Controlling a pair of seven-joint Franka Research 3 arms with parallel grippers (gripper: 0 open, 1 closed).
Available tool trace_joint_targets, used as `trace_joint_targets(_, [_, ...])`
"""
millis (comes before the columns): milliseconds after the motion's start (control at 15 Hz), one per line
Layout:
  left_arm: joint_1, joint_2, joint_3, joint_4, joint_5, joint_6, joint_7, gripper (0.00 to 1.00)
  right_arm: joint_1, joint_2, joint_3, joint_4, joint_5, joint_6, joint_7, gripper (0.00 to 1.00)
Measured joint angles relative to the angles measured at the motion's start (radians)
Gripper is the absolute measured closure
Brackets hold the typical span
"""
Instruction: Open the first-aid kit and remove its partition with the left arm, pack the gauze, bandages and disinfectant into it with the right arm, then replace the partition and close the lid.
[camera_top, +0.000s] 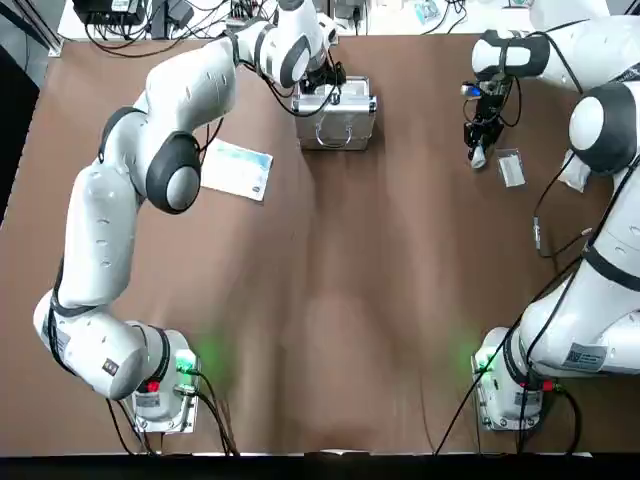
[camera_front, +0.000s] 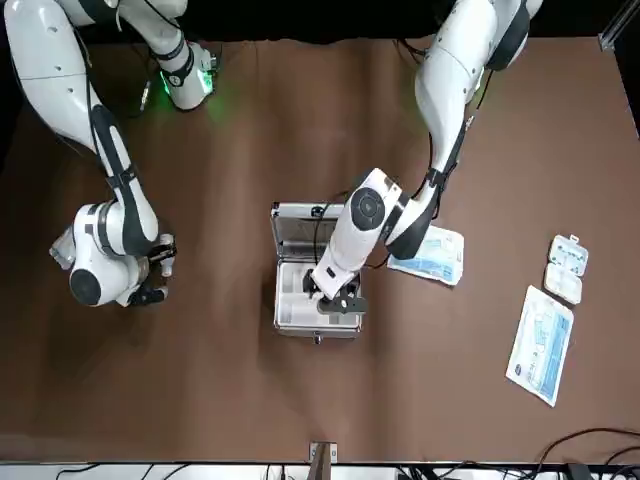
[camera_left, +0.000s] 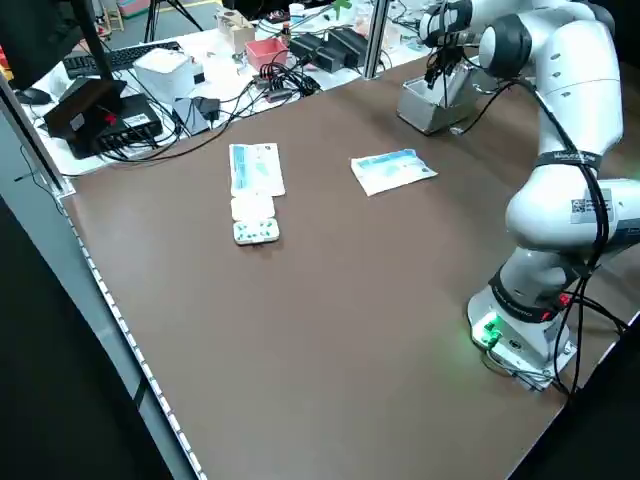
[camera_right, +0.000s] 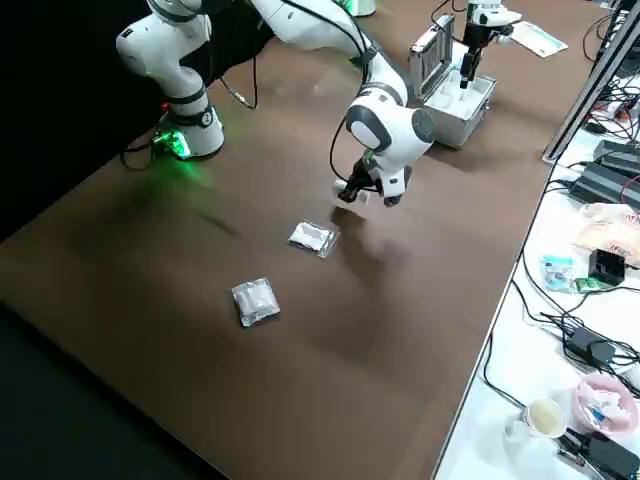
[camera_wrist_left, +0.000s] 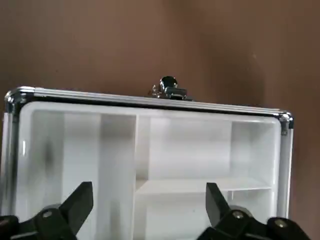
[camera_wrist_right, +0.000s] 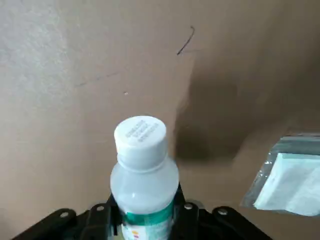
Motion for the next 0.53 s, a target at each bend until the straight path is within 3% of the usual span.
trace_joint_targets(533, [-0.003,0.003,0.001,0.002,0.000,-0.091,0.051,0.01,0.000,0.000,0.000,0.028,0.001,-0.032,0.000,0.60])
